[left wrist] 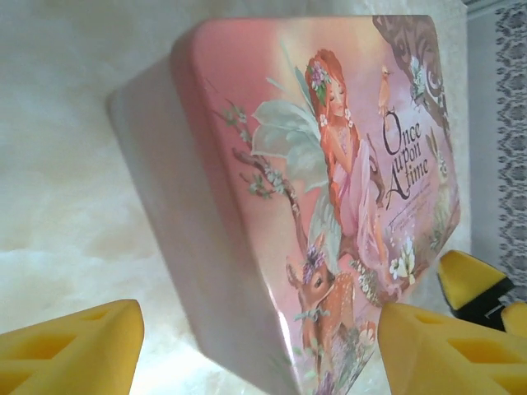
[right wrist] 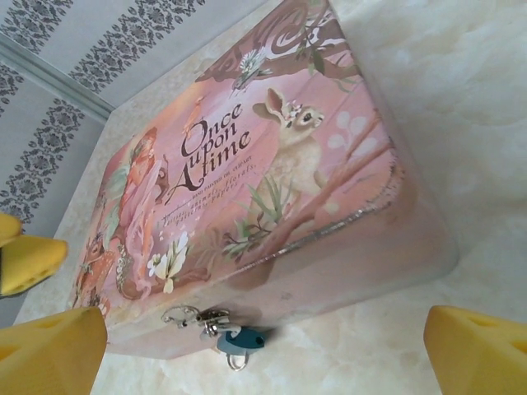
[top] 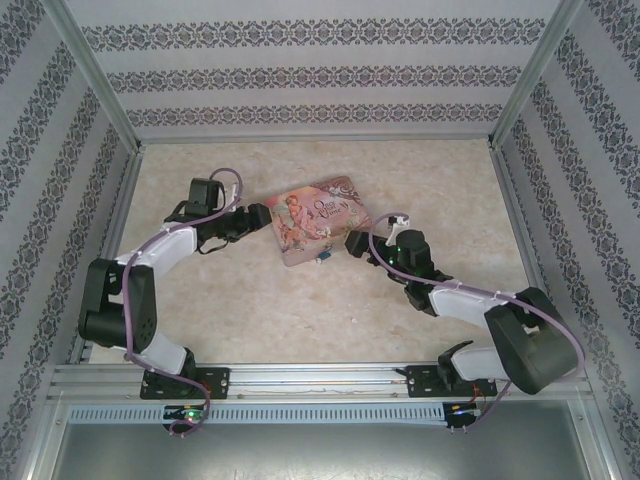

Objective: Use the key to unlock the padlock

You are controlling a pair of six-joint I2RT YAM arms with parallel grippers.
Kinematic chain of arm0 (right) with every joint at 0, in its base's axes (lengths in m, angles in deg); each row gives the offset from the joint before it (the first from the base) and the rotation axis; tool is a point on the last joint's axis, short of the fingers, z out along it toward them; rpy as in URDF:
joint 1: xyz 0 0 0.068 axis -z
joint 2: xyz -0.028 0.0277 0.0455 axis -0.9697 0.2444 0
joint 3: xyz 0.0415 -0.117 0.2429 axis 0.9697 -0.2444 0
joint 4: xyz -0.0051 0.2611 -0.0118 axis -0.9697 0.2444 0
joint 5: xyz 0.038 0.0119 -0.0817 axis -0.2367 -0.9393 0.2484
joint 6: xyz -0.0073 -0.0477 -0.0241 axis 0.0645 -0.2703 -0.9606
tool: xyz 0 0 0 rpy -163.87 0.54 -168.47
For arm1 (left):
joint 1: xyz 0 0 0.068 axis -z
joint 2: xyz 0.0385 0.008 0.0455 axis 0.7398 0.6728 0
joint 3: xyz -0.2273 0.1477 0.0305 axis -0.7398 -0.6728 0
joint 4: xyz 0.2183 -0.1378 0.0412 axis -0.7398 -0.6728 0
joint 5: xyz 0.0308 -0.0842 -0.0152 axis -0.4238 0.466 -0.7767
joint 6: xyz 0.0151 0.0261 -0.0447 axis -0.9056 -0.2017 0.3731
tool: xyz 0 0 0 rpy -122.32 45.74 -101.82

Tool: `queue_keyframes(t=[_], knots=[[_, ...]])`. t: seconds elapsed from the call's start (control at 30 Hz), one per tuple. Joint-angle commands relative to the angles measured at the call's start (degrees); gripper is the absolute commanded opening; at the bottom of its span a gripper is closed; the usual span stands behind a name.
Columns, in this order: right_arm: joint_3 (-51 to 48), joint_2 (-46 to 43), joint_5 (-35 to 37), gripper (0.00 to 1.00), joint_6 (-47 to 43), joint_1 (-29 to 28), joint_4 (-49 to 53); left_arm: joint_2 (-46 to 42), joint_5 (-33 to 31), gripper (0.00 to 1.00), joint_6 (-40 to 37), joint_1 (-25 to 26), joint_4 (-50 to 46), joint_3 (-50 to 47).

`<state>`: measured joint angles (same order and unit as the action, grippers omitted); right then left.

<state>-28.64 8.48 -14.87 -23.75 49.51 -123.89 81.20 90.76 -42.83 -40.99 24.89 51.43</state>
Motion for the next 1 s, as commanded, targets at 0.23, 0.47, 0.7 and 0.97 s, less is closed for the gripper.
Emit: queue_keyframes(t=[0.23, 0.47, 0.7, 0.97], knots=[[-7.09, -7.09, 2.68, 0.98, 0.11, 1.64, -0.53, -11.13, -9.33, 0.76, -9.06, -0.22, -11.14, 2.91], [-9.43, -8.72, -0.11, 0.98, 0.04, 2.42, -4.88, -12.68, -6.14, 0.76, -9.0, 0.18, -13.73, 6.27], [-9.31, -7.9, -3.79, 0.99, -1.84, 2.71, -9.03, -11.19, -2.12, 0.73, -7.07, 2.74, -15.0, 10.15], [-8.68, -3.97, -5.47, 0.98, -1.53, 2.79, -13.18, -5.37, 1.29, 0.69, -6.29, 7.79, -16.44, 16.05]])
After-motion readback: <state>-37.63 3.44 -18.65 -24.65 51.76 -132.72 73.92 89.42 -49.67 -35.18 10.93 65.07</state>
